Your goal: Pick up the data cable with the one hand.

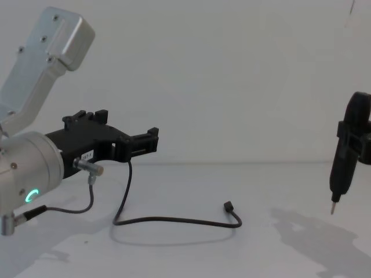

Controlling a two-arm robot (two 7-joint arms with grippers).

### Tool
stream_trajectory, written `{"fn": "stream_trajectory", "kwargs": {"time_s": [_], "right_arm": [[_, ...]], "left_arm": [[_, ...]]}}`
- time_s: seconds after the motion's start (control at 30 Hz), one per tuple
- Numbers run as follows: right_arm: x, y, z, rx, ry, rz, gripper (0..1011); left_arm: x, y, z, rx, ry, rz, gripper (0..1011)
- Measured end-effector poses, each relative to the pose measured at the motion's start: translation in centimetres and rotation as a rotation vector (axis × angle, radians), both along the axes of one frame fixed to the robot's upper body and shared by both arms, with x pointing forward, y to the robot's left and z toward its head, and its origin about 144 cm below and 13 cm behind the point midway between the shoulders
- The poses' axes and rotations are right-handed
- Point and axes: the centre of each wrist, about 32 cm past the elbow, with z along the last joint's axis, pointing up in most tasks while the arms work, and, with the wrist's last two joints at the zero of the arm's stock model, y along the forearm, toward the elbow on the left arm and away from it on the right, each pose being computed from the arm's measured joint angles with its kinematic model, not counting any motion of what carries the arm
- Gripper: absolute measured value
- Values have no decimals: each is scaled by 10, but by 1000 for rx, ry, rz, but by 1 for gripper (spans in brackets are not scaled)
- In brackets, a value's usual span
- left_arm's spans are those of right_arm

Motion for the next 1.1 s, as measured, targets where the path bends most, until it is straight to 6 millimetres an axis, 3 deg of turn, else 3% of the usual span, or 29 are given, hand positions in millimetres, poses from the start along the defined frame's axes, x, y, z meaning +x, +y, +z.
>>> {"fn": "stream_trajectory", "kwargs": {"time_s": [1.1], "right_arm": [[0, 0, 0, 0, 0, 0, 279]], "left_arm": [[0, 0, 0, 1, 0, -1, 1001]]}}
